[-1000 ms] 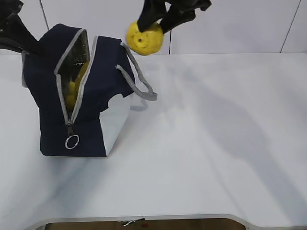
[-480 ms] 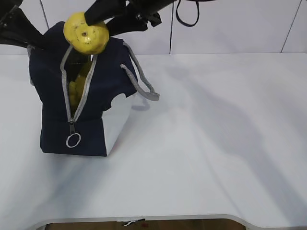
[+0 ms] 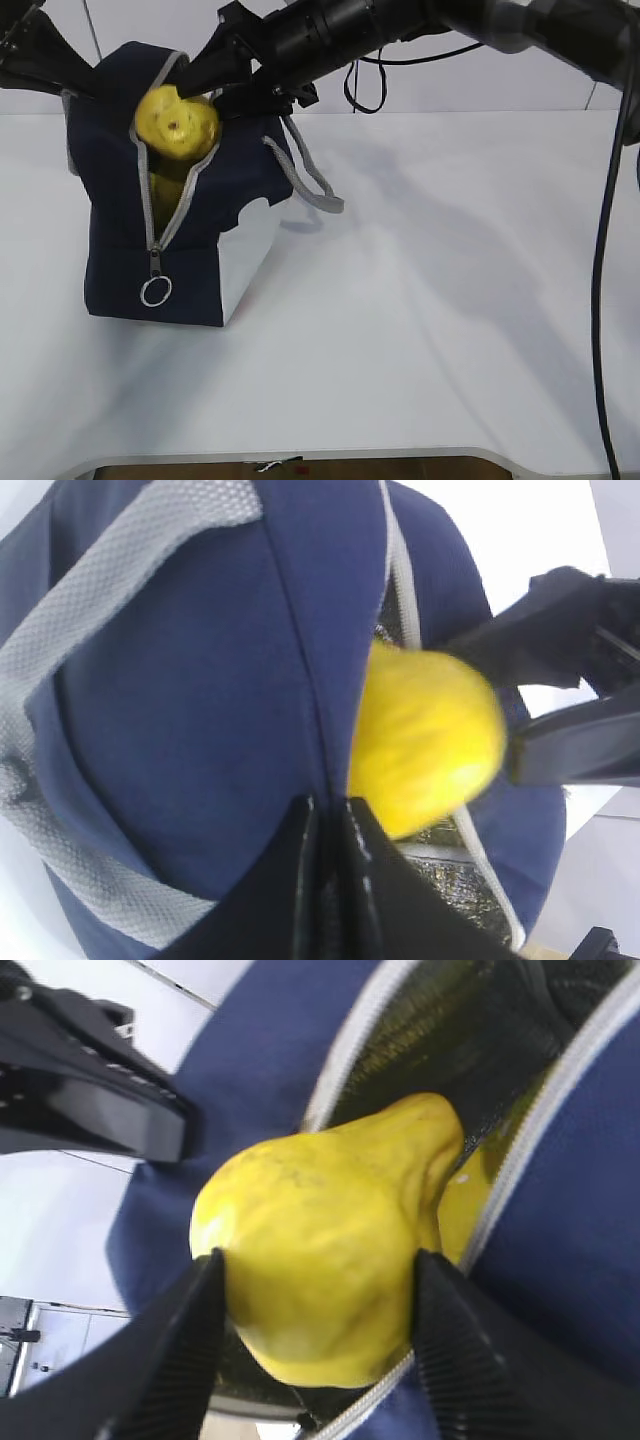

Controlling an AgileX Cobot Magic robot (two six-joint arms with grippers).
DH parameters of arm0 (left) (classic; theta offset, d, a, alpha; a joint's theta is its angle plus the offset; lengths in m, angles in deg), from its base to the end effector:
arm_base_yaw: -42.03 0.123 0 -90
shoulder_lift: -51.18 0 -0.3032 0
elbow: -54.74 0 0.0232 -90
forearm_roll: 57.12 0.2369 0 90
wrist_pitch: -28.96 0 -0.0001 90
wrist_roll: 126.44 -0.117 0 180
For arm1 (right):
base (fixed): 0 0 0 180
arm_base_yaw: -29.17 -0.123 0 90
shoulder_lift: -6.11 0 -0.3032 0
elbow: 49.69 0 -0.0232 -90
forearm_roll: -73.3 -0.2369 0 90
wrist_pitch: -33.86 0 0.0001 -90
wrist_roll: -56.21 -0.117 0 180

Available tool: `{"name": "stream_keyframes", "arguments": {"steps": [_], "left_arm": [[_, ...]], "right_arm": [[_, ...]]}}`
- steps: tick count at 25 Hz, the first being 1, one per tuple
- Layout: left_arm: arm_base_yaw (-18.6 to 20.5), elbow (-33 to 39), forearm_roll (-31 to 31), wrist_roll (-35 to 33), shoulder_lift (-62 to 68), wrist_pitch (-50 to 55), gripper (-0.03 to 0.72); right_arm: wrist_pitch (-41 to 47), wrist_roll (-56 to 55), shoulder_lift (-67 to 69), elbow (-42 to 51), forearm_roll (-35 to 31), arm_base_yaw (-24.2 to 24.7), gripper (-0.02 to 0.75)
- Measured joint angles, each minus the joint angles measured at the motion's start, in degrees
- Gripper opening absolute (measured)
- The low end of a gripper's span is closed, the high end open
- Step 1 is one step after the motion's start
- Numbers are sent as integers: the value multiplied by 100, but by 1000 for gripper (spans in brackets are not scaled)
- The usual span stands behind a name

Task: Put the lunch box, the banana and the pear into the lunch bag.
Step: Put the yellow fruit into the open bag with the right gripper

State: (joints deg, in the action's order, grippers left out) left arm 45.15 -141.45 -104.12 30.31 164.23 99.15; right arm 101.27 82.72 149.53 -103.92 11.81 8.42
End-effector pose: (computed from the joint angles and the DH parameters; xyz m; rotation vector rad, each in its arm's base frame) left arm 0.3908 -0.0593 0.3174 0.1931 2.5678 -0.9958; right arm 0.4579 0.2750 0.2793 -0.6959 2.2644 1.3776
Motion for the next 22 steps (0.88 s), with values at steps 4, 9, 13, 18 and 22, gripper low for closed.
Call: {"name": "stream_keyframes", "arguments": {"steps": [4,9,13,18,22], "left_arm": [[0,0,0,0,0,0,15],[0,0,-47,0,0,0,15],[0,0,-47,0,0,0,15],[0,0,-37,0,0,0,15],[0,0,-28,0,0,0,15]], "right_arm": [[21,4,0,0,-59,0,592],[230,4,-97,0,-45,0,598],[253,4,-541,0,152,0,594],[313,-316,-1071,-11,1349,0,588],[395,-923,-1132,-10,2628,0,588]]}}
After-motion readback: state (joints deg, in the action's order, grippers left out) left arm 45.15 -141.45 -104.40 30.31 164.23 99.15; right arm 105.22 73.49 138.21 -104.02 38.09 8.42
